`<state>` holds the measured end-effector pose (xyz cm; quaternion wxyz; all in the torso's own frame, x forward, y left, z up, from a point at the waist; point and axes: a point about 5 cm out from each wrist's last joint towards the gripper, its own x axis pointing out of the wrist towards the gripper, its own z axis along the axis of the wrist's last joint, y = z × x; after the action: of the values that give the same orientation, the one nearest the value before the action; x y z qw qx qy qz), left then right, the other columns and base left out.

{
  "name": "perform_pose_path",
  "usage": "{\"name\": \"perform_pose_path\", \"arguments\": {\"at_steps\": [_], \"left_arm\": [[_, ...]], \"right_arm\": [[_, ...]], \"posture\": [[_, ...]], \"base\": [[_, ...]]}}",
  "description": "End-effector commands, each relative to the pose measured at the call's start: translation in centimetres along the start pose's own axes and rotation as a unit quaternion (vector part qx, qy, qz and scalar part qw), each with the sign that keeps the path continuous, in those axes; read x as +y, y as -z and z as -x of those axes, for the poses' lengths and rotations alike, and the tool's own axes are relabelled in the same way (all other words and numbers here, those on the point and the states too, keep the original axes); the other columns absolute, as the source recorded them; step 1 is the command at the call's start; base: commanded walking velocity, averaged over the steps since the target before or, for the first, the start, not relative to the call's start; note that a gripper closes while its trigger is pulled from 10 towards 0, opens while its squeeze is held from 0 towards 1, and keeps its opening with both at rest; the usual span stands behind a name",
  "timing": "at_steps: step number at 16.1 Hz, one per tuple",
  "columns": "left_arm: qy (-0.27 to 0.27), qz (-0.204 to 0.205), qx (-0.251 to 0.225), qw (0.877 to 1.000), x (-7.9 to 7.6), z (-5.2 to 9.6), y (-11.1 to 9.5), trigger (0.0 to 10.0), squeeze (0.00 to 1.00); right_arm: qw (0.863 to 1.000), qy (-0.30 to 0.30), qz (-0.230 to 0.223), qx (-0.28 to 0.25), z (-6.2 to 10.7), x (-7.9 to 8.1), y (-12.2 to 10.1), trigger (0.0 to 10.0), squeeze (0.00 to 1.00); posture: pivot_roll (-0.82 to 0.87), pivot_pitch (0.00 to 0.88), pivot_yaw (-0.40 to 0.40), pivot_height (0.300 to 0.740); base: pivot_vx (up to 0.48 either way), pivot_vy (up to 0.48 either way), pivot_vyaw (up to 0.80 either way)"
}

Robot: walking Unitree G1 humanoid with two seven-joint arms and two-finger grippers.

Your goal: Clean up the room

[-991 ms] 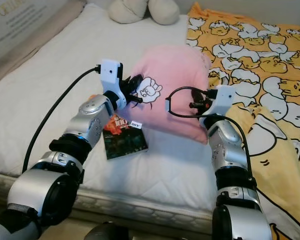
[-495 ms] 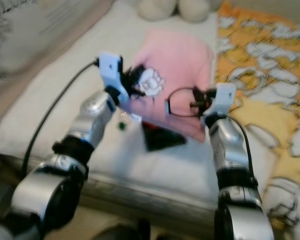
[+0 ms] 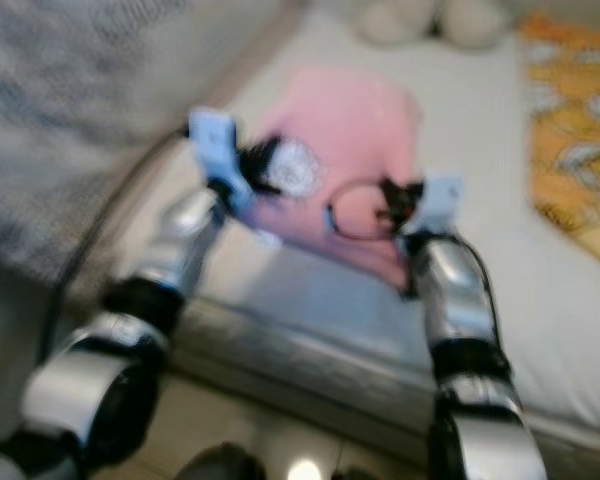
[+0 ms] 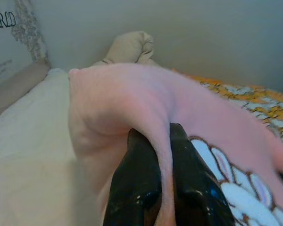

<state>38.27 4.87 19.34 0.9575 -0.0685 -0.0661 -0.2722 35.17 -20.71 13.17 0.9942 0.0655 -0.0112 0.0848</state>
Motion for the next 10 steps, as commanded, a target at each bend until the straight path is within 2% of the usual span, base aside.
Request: {"name": "perform_pose_path", "arguments": {"at_steps": [1,2,3,6,10], "left_arm": [[-0.008,-0.024,-0.025,0.999,0.9,-0.2,-1.6,10.0,0.00],[-0.013,-0.034,-0.014,0.999,1.0,-0.2,-1.4,10.0,0.00],[-0.023,-0.041,-0.007,0.999,1.2,-0.1,-1.2,10.0,0.00],[-0.027,-0.028,-0.010,0.999,1.5,-0.1,-1.2,10.0,0.00],[-0.020,-0.042,-0.006,0.999,1.3,-0.1,-1.0,10.0,0.00]], "right_arm": [[1.000,0.005,0.004,-0.018,-0.2,-0.1,-0.8,10.0,0.00],[1.000,0.006,0.006,-0.008,-0.1,0.0,-0.5,10.0,0.00],[1.000,0.010,0.019,0.002,0.0,-0.1,-0.1,10.0,0.00],[1.000,0.012,0.016,0.000,0.2,0.0,0.1,10.0,0.00],[1.000,-0.001,0.030,0.004,0.6,1.3,1.1,10.0,0.00]], "posture": [[0.06,0.000,0.014,0.740],[0.06,0.000,0.015,0.740],[0.06,0.000,0.016,0.740],[0.05,0.000,0.017,0.740],[0.05,0.000,0.021,0.740]], "base": [[0.000,0.469,0.43],[0.000,0.435,0.41],[0.000,0.000,0.00],[0.000,0.000,0.00],[0.445,0.000,0.00]]}}
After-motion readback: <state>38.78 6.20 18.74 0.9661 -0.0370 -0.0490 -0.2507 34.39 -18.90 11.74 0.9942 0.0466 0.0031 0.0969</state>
